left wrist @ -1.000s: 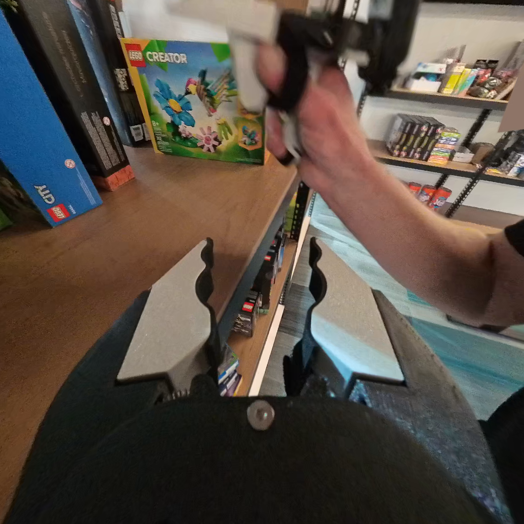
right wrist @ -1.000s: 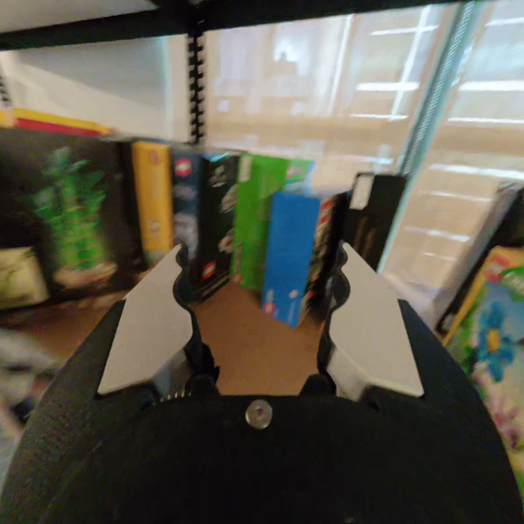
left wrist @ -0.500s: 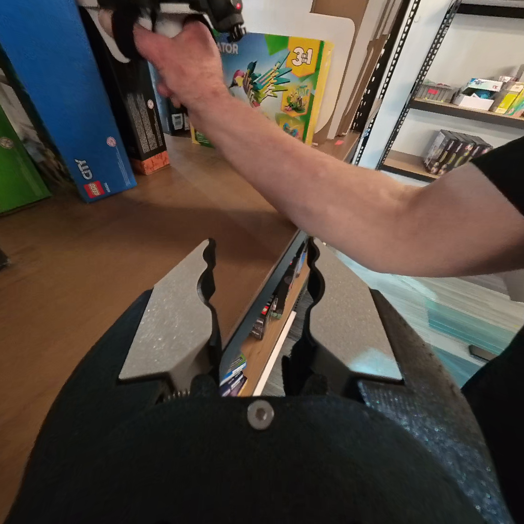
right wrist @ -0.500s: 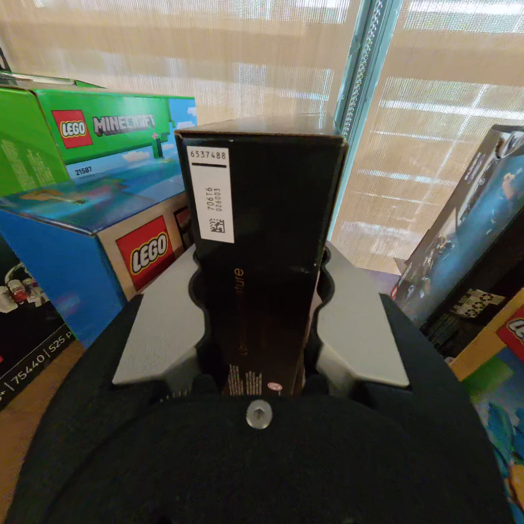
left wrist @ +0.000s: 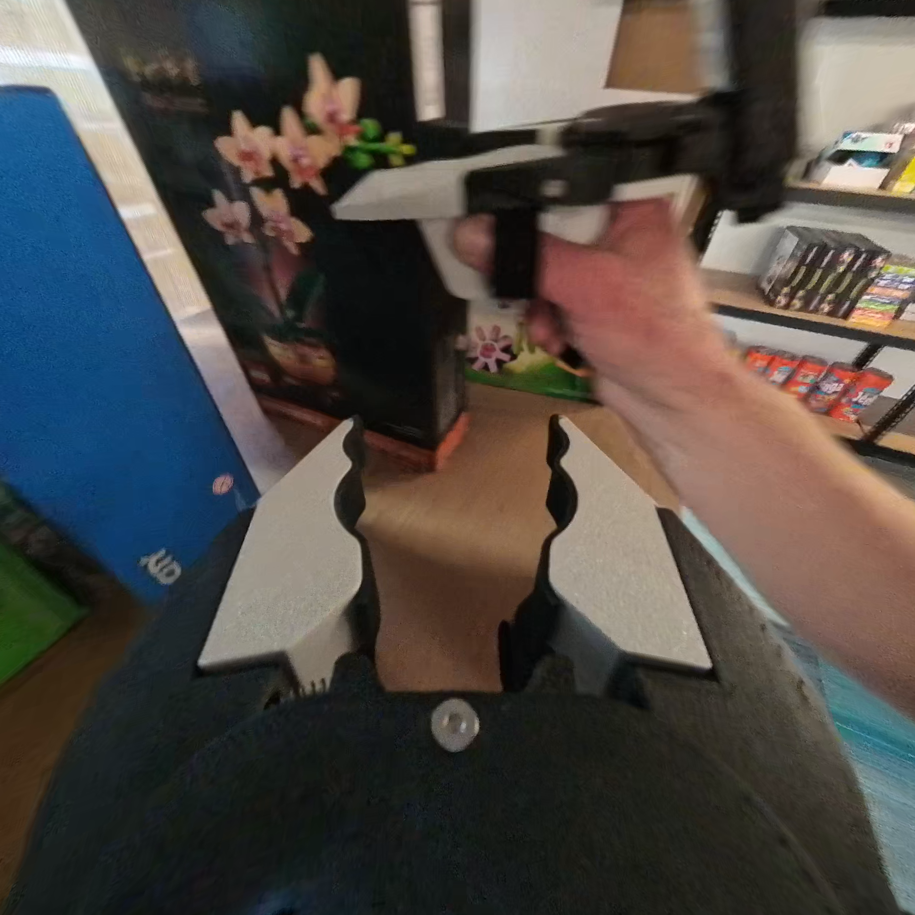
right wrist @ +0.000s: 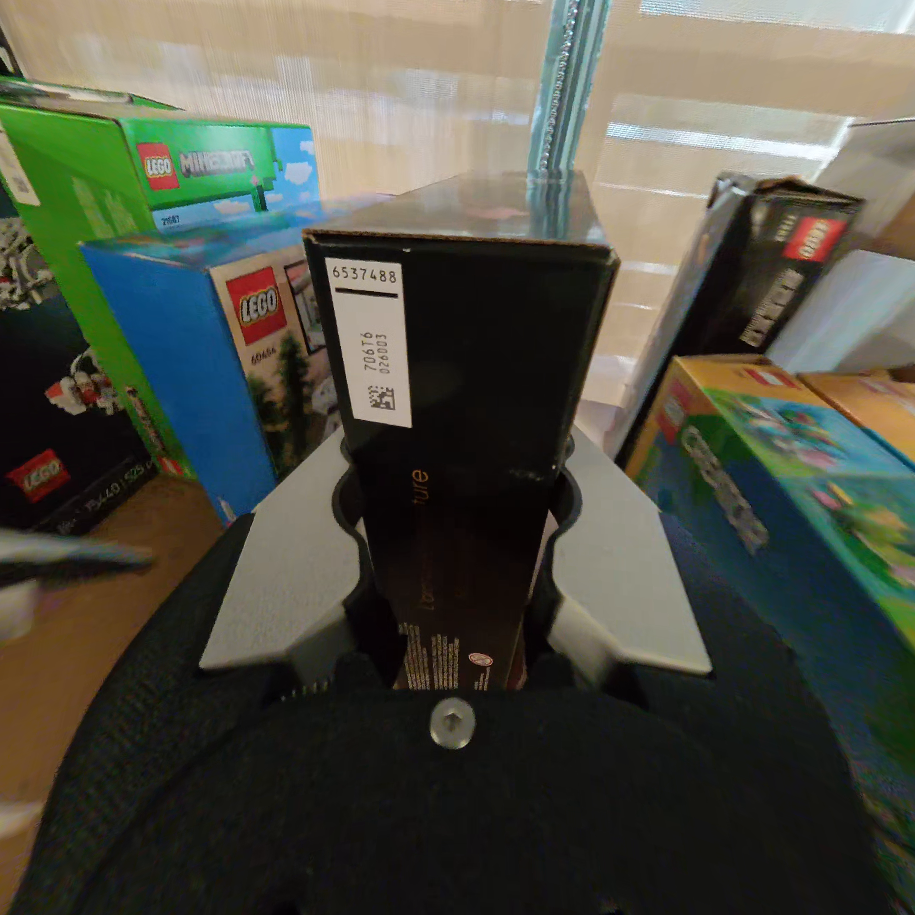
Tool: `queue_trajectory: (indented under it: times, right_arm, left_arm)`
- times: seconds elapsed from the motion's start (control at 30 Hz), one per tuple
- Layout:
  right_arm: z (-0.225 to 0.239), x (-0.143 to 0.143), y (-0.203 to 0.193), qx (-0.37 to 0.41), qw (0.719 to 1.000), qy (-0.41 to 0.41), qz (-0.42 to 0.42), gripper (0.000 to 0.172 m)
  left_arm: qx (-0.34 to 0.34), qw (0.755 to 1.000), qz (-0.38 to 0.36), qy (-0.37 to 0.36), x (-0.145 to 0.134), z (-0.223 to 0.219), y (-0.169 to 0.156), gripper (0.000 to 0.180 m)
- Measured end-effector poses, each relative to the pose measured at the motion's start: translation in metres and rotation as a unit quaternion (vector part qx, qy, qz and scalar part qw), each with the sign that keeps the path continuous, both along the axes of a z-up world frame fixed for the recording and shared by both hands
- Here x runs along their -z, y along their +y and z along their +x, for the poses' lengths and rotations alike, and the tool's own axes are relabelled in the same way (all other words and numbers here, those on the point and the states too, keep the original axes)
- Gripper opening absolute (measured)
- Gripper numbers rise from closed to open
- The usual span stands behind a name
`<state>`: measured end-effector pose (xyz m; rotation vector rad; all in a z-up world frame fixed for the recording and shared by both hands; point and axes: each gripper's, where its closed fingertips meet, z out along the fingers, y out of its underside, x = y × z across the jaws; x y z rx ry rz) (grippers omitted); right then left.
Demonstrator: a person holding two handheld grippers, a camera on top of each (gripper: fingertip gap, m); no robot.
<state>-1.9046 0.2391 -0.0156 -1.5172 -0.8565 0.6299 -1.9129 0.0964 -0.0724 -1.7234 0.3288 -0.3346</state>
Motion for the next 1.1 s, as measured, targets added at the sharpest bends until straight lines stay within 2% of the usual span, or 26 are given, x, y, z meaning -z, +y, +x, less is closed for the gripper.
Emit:
queue_trajectory:
  times: [0.03,0.17,0.3,0.4,0.47,0.53,0.6,0.63,0.7,0.77,0.83,0.9,0.97,1.03,1.1]
  right_arm:
    - [0.013,0.0,-0.003,0.002,1.0,0.001,-0.001,0.075]
    - [0.054,0.0,-0.012,0.0,1.0,-0.006,-0.008,0.075]
    - [0.082,0.001,-0.022,-0.018,1.0,-0.013,-0.017,0.075]
    - [0.102,0.001,-0.022,-0.005,1.0,-0.022,-0.015,0.075]
    - [0.11,0.002,-0.023,-0.004,0.999,-0.032,-0.024,0.076]
    - [0.121,0.0,-0.021,0.015,0.999,-0.044,-0.02,0.077]
    - [0.129,-0.01,-0.024,0.019,0.999,-0.035,0.006,0.087]
    - [0.134,-0.014,-0.026,0.026,0.999,-0.035,0.018,0.088]
    - [0.143,-0.026,-0.031,0.018,0.999,-0.019,0.041,0.087]
    - [0.148,-0.047,-0.04,-0.005,0.995,-0.007,0.104,0.087]
    - [0.168,-0.066,-0.036,0.012,0.988,-0.007,0.153,0.092]
    - [0.197,-0.077,-0.02,0.005,0.989,0.012,0.146,0.098]
    - [0.228,-0.064,0.008,0.014,0.994,-0.004,0.106,0.122]
    - [0.248,-0.045,0.026,0.014,0.996,-0.022,0.087,0.133]
    - [0.254,-0.014,0.036,-0.005,0.998,-0.044,0.038,0.14]
  left_arm:
    - [-0.006,1.0,-0.004,-0.003,0.0,0.0,0.018,0.074]
    - [0.004,0.999,-0.018,-0.05,-0.005,0.014,0.081,0.072]
    - [0.031,0.996,-0.005,-0.085,-0.013,0.037,0.121,0.072]
    - [0.062,0.991,0.007,-0.118,-0.019,0.053,0.136,0.073]
    - [0.113,0.983,0.009,-0.142,-0.02,0.068,0.137,0.068]
    - [0.137,0.977,0.01,-0.166,-0.019,0.078,0.141,0.07]
    - [0.162,0.969,0.012,-0.188,-0.018,0.087,0.144,0.068]
    - [0.161,0.967,0.016,-0.197,-0.017,0.088,0.146,0.07]
    - [0.16,0.965,0.02,-0.205,-0.013,0.087,0.151,0.064]
    - [0.167,0.96,0.019,-0.223,-0.012,0.084,0.154,0.06]
    - [0.164,0.96,0.013,-0.228,-0.011,0.081,0.159,0.056]
    - [0.165,0.96,0.015,-0.226,-0.01,0.084,0.16,0.055]
    - [0.163,0.961,0.019,-0.223,-0.01,0.087,0.162,0.053]
    - [0.16,0.959,0.023,-0.232,-0.01,0.087,0.165,0.051]
    - [0.164,0.955,0.024,-0.244,-0.01,0.085,0.167,0.047]
